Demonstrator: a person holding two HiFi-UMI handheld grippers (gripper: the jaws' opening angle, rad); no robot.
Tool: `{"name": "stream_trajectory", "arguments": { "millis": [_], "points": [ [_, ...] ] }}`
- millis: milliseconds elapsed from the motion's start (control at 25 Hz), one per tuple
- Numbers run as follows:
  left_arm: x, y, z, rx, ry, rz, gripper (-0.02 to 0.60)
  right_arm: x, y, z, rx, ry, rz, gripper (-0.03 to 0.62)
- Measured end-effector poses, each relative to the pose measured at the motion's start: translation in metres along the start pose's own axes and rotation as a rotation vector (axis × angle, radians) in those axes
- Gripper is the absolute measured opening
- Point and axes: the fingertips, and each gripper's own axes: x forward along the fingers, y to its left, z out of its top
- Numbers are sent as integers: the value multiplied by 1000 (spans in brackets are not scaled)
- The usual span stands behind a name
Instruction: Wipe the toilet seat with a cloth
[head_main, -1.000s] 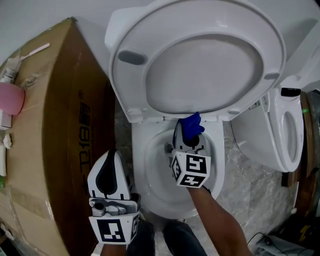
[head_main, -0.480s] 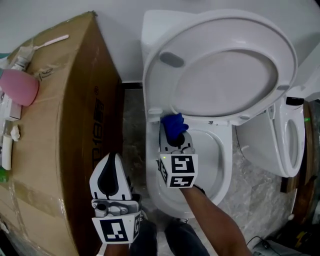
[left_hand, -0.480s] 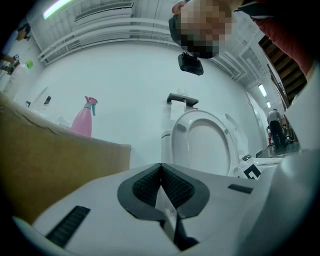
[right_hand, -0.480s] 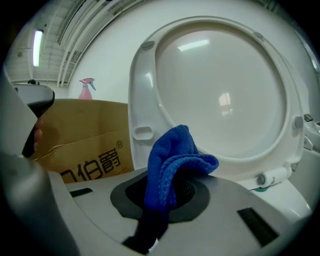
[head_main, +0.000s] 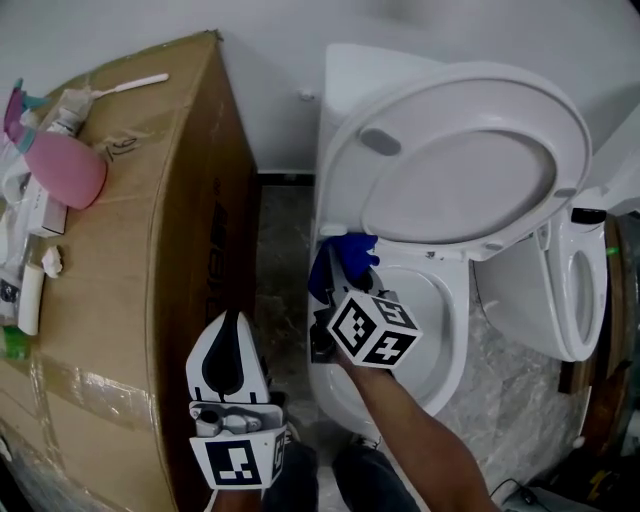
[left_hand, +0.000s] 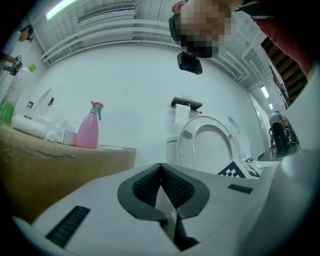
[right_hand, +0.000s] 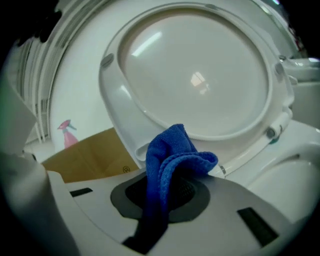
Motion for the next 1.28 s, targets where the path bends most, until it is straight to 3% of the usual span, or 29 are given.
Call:
{"name": "stream_trajectory", "arguments": {
  "millis": [360, 480, 760, 1280],
  "points": [
    [-4, 16, 32, 10, -10, 17, 15, -14, 16, 21, 460, -95, -15, 61],
    [-4, 18, 47, 20, -11, 17, 15, -20, 24, 29, 542, -130, 9, 61],
    [7, 15, 87, 39, -42, 8, 15, -35, 67, 86, 593, -223, 148, 61],
    [15, 2, 155, 37, -78, -11, 15, -65, 123, 174, 652, -288, 221, 61]
  ]
}}
